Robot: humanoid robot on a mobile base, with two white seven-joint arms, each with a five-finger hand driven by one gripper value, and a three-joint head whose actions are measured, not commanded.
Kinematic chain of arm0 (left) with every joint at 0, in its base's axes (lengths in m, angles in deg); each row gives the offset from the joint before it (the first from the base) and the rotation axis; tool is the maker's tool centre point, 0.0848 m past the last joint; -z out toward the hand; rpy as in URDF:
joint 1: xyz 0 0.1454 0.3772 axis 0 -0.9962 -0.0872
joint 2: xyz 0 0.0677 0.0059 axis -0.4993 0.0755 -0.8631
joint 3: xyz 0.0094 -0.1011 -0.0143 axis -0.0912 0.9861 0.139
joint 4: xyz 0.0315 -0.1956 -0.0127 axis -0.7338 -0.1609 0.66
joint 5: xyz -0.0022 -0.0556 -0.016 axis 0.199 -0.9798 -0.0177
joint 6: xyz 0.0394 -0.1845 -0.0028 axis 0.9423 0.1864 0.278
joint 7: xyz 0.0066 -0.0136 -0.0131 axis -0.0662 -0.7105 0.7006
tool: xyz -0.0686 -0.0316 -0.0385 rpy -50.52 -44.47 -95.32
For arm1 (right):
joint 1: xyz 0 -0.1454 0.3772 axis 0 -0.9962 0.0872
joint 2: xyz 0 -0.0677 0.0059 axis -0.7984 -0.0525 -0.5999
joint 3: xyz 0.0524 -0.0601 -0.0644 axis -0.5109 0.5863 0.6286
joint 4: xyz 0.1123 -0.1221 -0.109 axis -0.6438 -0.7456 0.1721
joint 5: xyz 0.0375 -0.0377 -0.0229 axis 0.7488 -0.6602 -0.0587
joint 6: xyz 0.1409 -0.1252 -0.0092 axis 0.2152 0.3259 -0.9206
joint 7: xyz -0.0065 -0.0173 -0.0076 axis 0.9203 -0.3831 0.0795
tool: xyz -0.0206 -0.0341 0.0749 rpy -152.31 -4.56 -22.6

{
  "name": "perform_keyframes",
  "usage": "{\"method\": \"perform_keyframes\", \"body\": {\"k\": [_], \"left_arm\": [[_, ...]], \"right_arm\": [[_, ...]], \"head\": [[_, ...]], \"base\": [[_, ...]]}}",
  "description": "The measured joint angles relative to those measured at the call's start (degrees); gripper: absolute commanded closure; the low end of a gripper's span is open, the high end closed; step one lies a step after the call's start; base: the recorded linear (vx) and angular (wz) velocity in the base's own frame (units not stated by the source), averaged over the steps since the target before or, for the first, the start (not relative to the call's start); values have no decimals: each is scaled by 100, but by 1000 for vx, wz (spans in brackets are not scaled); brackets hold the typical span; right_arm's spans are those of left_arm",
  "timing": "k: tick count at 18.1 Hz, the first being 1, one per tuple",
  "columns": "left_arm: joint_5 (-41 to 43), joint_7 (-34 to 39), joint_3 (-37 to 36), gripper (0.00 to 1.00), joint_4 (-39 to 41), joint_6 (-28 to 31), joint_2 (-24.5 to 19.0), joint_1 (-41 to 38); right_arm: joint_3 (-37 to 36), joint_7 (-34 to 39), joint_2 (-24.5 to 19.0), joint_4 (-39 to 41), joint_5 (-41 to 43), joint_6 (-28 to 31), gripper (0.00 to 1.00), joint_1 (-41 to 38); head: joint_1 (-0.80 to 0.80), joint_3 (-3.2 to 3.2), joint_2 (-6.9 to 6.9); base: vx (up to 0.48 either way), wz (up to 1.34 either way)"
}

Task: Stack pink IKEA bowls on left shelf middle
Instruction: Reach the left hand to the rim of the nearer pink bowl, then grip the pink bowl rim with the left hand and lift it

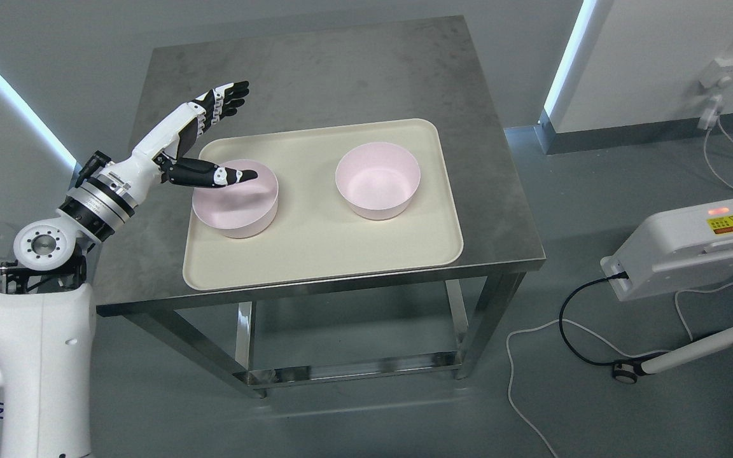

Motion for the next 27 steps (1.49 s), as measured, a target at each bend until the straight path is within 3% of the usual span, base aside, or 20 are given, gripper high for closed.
{"method": "perform_keyframes", "body": {"k": [15, 23, 27], "left_arm": [[147, 49, -430, 51, -994, -56, -270, 193], [396, 90, -490, 58, -1325, -623, -167, 264], [591, 98, -507, 78, -1435, -997, -122, 272]], "right_arm": [[0, 0, 0, 0, 0, 0, 0, 0], [0, 0, 0, 0, 0, 0, 0, 0], [0, 0, 0, 0, 0, 0, 0, 0]], "head": [[0, 0, 0], [0, 0, 0], [0, 0, 0]], "base": [[0, 0], [0, 0], [0, 0]]}}
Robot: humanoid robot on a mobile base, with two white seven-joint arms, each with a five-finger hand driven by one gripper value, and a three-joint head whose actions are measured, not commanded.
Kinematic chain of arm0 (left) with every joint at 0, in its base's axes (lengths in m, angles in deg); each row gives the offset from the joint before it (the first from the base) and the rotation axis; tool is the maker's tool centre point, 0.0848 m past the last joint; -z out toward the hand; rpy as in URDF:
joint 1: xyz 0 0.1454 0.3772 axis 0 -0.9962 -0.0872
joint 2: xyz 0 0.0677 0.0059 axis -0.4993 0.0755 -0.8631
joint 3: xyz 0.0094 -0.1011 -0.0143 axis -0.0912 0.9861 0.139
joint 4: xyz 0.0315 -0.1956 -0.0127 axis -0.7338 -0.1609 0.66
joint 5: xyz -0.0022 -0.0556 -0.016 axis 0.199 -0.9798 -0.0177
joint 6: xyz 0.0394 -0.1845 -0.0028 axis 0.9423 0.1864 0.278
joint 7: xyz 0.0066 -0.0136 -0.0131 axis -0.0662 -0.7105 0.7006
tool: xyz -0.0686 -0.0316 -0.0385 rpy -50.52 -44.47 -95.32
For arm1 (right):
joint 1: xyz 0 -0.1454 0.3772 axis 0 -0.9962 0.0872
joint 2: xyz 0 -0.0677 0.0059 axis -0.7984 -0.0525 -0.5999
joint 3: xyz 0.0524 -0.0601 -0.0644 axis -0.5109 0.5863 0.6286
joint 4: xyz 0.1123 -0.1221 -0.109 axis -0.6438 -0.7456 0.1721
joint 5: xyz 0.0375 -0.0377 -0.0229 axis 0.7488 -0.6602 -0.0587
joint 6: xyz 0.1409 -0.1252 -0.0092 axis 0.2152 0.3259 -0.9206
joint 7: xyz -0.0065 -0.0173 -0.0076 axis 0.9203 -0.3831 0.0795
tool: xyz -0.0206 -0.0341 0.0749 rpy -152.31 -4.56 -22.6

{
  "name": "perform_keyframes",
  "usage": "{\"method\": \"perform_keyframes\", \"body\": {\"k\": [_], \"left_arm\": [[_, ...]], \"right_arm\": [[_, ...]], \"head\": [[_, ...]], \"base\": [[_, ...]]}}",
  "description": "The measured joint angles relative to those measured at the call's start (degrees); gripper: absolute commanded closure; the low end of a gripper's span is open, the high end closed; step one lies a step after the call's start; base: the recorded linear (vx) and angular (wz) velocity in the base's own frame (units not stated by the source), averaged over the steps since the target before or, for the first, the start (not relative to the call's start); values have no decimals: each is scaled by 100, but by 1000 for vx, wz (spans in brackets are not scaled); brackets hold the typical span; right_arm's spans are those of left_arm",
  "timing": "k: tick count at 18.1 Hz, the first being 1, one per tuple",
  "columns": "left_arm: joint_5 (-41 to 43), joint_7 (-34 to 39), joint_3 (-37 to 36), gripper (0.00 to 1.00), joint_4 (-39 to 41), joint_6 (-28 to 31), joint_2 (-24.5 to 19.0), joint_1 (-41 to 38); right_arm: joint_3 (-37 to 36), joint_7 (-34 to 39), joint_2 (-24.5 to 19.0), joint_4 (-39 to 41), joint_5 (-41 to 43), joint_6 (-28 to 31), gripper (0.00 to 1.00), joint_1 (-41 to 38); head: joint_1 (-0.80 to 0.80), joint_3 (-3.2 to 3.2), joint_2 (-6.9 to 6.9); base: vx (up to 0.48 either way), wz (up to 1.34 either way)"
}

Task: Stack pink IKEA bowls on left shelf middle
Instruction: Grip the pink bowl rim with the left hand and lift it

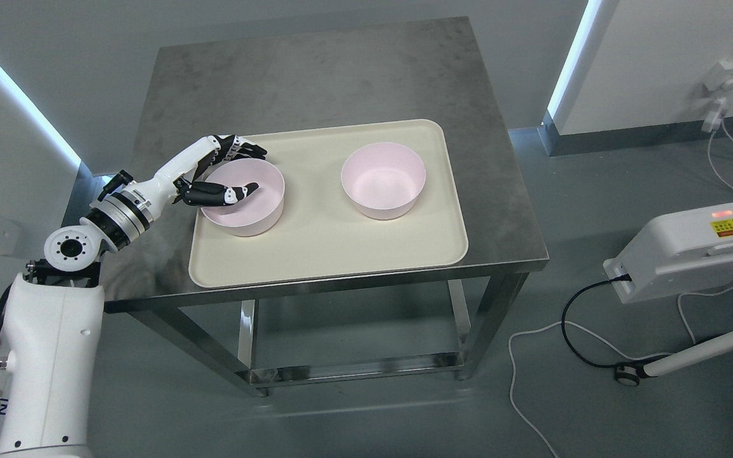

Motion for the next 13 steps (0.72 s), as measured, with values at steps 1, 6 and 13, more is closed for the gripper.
{"method": "perform_keyframes", "body": {"k": [1, 6, 13], "left_arm": [[36, 0, 23, 81, -26, -99, 17, 0], [143, -66, 156, 100, -116, -462, 104, -5], [75, -283, 560, 100, -78, -645, 356, 378]], "right_arm": [[0, 0, 0, 0, 0, 0, 0, 0], [0, 0, 0, 0, 0, 0, 0, 0], [0, 0, 0, 0, 0, 0, 0, 0]], "head": [[0, 0, 0], [0, 0, 0], [0, 0, 0]], "base": [[0, 0], [0, 0], [0, 0]]}}
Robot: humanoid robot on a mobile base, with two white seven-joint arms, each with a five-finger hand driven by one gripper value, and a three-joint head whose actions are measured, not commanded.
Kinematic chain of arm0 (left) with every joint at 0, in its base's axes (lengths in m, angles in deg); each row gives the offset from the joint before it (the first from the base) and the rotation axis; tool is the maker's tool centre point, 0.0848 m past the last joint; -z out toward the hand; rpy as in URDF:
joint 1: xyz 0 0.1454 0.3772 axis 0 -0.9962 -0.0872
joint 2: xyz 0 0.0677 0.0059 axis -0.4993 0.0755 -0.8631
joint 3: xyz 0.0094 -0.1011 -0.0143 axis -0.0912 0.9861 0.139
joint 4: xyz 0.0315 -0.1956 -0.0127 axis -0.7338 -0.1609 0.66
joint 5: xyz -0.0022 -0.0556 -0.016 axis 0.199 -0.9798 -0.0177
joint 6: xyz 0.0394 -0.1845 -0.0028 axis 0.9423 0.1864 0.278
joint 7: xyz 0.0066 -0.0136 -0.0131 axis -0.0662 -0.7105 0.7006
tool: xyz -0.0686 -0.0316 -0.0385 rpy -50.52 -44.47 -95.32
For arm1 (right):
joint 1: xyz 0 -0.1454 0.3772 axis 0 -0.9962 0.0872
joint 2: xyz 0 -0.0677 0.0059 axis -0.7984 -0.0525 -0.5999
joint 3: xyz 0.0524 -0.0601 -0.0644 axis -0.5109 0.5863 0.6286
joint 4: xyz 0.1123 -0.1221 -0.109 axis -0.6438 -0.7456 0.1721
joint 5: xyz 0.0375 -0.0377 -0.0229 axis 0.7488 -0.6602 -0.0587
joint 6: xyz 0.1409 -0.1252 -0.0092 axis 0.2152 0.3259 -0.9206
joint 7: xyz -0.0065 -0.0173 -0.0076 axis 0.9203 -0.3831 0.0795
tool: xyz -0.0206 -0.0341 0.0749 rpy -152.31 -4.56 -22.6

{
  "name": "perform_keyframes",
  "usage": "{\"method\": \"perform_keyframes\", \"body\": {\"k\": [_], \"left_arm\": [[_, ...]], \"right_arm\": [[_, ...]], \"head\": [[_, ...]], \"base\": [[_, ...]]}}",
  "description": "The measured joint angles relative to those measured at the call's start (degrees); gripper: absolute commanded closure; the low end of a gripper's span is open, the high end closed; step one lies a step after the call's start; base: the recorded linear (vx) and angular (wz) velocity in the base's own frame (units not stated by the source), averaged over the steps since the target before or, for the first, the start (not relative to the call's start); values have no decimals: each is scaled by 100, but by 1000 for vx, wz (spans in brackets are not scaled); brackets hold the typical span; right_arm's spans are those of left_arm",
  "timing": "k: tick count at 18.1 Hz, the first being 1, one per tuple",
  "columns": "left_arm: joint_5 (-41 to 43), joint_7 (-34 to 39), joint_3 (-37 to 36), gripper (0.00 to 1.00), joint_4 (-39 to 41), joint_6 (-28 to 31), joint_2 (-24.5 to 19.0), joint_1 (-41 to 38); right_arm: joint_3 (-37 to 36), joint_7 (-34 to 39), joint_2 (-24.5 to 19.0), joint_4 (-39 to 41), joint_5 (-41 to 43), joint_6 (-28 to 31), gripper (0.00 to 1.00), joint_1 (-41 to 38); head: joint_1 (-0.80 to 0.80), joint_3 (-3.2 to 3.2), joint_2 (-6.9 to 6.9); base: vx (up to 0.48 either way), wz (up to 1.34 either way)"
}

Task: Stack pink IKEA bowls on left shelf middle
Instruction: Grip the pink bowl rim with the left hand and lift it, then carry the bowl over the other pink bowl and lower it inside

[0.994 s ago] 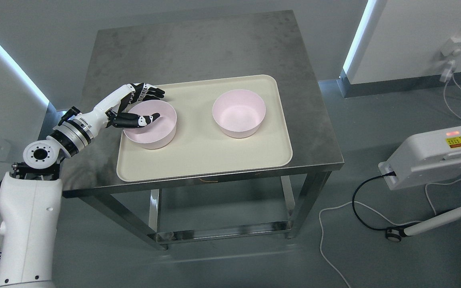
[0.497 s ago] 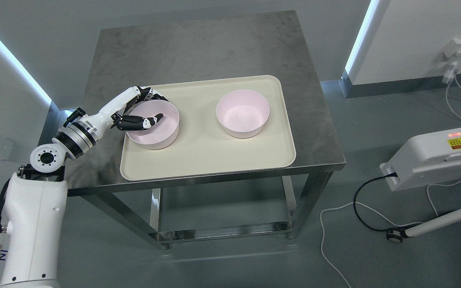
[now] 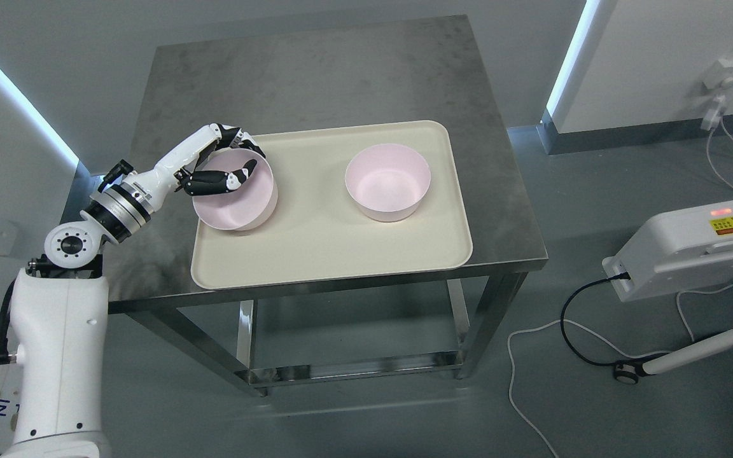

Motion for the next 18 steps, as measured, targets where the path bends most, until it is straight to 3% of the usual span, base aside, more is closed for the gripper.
{"method": "perform_keyframes", "body": {"k": [5, 10, 18], "left_arm": [[-151, -158, -38, 100, 284, 47, 346, 412], [158, -149, -836, 100, 523, 78, 921, 698], [712, 430, -1880, 99, 400, 354, 1348, 1091]], "right_arm": [[0, 0, 0, 0, 0, 0, 0, 0], [0, 0, 0, 0, 0, 0, 0, 0], [0, 0, 0, 0, 0, 0, 0, 0]], "head": [[0, 0, 0], [0, 0, 0], [0, 0, 0]], "base": [[0, 0], [0, -2], [0, -1]]}}
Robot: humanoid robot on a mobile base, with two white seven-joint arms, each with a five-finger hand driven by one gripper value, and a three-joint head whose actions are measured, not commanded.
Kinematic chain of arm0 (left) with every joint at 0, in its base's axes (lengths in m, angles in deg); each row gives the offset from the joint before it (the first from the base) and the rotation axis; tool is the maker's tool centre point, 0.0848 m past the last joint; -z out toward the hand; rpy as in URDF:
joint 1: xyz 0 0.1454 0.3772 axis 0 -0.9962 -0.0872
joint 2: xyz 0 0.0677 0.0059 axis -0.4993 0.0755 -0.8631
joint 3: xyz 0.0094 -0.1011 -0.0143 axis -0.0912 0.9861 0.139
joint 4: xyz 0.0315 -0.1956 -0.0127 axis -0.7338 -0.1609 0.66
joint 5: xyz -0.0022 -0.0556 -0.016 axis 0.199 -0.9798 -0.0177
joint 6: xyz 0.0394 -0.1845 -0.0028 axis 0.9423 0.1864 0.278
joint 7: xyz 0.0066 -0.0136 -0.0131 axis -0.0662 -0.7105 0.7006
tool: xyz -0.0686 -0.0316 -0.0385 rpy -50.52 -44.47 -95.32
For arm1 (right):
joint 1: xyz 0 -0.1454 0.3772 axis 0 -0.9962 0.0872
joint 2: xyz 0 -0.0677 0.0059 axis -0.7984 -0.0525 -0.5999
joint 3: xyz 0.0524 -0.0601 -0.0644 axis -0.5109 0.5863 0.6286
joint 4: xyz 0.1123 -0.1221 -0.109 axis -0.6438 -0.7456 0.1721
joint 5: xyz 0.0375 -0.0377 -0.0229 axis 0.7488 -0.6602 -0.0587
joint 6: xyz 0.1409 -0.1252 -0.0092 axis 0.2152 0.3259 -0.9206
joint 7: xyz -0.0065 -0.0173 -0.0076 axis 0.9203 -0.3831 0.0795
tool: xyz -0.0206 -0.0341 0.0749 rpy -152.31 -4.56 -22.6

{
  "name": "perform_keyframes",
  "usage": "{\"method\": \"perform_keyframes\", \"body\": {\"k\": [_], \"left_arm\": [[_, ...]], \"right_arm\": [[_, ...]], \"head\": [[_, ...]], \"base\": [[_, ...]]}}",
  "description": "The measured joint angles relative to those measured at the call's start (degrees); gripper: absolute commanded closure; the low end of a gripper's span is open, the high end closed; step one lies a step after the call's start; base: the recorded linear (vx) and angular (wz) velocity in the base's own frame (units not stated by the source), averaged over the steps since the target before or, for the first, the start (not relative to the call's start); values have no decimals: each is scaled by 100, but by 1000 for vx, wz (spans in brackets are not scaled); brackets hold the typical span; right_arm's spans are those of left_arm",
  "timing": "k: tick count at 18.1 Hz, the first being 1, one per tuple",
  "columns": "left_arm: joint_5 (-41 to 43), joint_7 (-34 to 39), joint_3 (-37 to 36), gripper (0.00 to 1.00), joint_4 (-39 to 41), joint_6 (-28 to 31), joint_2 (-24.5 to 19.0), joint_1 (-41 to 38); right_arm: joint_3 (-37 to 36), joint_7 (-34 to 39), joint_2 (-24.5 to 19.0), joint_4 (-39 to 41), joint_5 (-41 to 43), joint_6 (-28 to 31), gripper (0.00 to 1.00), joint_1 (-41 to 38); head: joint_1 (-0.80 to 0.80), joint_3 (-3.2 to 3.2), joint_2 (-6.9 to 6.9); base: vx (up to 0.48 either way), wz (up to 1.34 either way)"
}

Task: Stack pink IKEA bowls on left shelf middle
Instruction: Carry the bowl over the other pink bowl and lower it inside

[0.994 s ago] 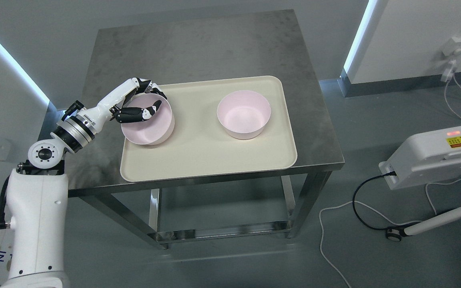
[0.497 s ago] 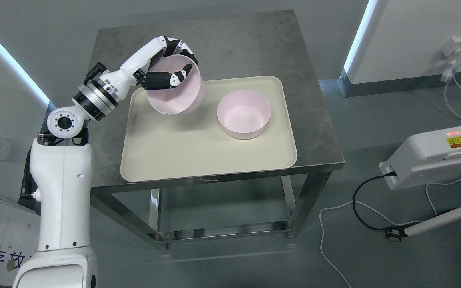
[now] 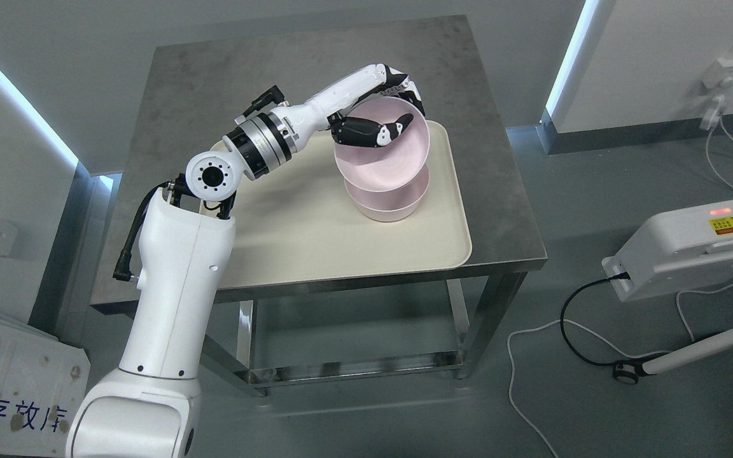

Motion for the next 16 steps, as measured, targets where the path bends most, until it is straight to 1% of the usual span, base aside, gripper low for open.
{"method": "perform_keyframes", "body": {"k": [7, 13, 16], "left_arm": [[147, 9, -242, 99, -245, 45, 154, 218], [185, -18, -184, 98, -438, -191, 13, 241], [195, -28, -144, 97, -514, -284, -63, 130]], "right_arm": [[0, 0, 0, 0, 0, 0, 0, 0], [0, 0, 0, 0, 0, 0, 0, 0], [0, 0, 0, 0, 0, 0, 0, 0]], "head": [[0, 0, 0], [0, 0, 0], [0, 0, 0]], "base": [[0, 0], [0, 0], [0, 0]]}}
